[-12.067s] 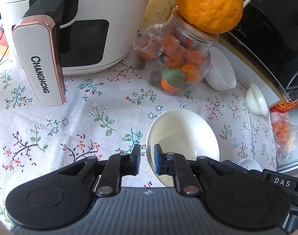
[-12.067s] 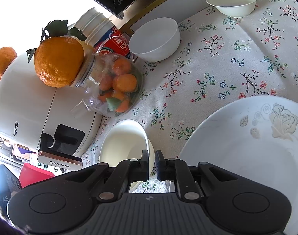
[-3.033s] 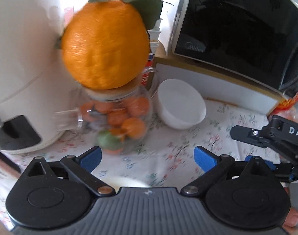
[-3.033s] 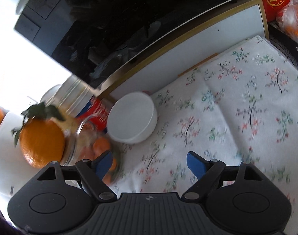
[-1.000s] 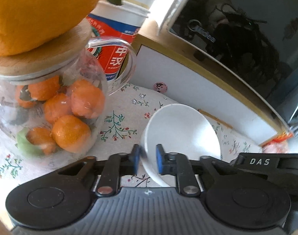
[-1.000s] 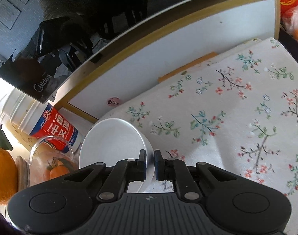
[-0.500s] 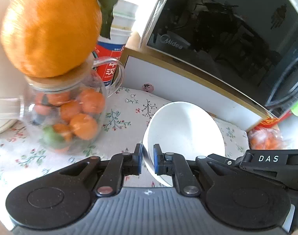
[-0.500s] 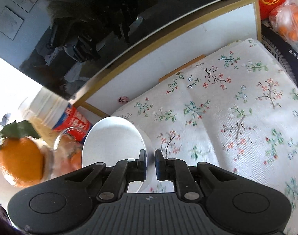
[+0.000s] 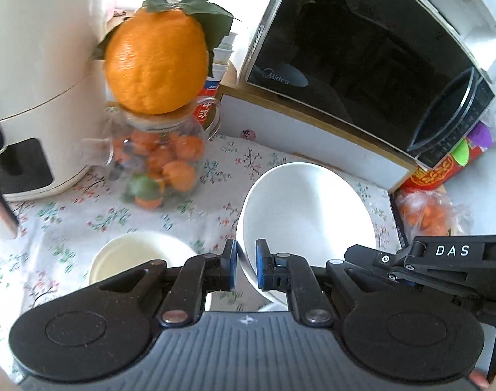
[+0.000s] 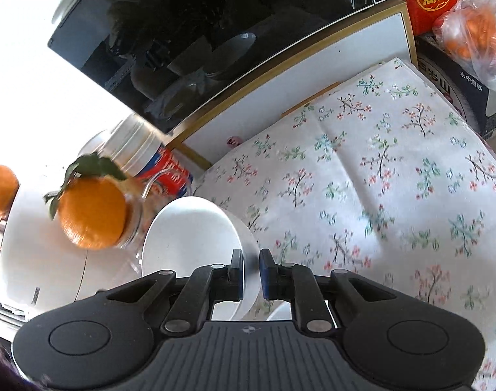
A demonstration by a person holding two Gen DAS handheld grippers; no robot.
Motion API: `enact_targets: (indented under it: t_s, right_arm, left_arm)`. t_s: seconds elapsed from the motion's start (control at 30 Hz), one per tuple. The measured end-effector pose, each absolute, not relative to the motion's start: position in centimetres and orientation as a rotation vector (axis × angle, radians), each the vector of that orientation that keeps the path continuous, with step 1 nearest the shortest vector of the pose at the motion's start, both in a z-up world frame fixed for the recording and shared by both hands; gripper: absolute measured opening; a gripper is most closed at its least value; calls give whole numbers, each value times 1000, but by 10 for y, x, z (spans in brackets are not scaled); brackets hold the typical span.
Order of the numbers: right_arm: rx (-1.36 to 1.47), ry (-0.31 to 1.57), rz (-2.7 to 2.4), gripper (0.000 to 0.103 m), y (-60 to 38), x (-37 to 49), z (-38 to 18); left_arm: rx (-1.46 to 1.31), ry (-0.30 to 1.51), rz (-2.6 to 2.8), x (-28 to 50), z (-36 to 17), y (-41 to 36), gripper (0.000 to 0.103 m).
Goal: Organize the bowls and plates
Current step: 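Carry the small white bowl with both grippers and lower it into the other bowls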
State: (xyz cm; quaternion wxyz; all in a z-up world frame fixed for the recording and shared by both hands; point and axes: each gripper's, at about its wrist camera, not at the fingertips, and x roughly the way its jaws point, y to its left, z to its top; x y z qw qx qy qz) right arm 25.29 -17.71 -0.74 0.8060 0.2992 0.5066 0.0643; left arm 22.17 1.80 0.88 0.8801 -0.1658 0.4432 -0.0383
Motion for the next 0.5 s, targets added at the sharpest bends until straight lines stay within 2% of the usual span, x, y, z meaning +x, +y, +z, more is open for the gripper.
enact_targets:
  t_s: [0.5]
  right_arm:
    - [686, 1073, 200, 13, -139, 195, -21]
  left_arm:
    - [-415, 909, -68, 168, -3, 72, 12]
